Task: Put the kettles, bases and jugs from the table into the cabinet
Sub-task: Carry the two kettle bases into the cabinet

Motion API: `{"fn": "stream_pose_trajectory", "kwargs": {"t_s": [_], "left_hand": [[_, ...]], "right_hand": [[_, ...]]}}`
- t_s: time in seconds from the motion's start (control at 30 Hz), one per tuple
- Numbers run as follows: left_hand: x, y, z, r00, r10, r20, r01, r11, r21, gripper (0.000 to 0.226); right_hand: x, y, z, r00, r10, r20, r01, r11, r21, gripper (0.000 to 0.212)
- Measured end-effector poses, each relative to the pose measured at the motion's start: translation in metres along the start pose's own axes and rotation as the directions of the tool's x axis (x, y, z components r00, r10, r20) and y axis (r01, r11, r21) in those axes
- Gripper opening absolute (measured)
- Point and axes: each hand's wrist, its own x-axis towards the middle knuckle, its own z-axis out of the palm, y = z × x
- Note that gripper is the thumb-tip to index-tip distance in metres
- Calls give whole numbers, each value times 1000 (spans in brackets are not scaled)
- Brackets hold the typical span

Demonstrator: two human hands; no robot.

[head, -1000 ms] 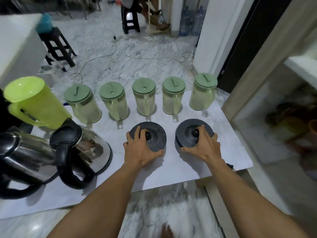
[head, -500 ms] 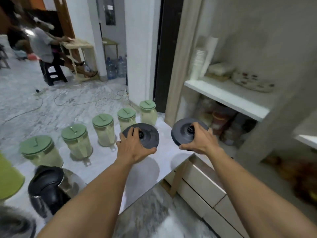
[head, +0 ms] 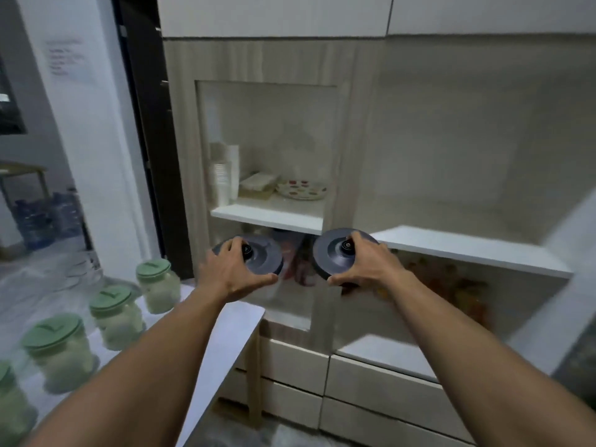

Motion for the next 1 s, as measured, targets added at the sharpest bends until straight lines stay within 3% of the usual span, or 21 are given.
{"fn": "stream_pose_trajectory", "kwargs": {"t_s": [0.17,0.37,0.5,0.6,1.0], "left_hand": [[12,61,-10,994,108,19,-107,993,-46,107],[17,141,-7,970,242,-4,-242,968,-64,104],[11,191,-12,956,294,-2,-293,953,-80,103],[7,226,-8,953,303,-1,-302,949,-96,97],[54,330,38,933,354,63,-344,930,-132,103]], "right_hand": [[-36,45,-47,990,131,-60,-132,991,-9,118],[-75,102,-97,967,234,-102,-236,972,-14,99],[-86,135,-120,956,272,-109,-276,961,-26,113],[-93,161,-134,951,281,-127,-287,958,-26,102],[-56,246,-160,925,343,-164,-346,938,9,114]]}}
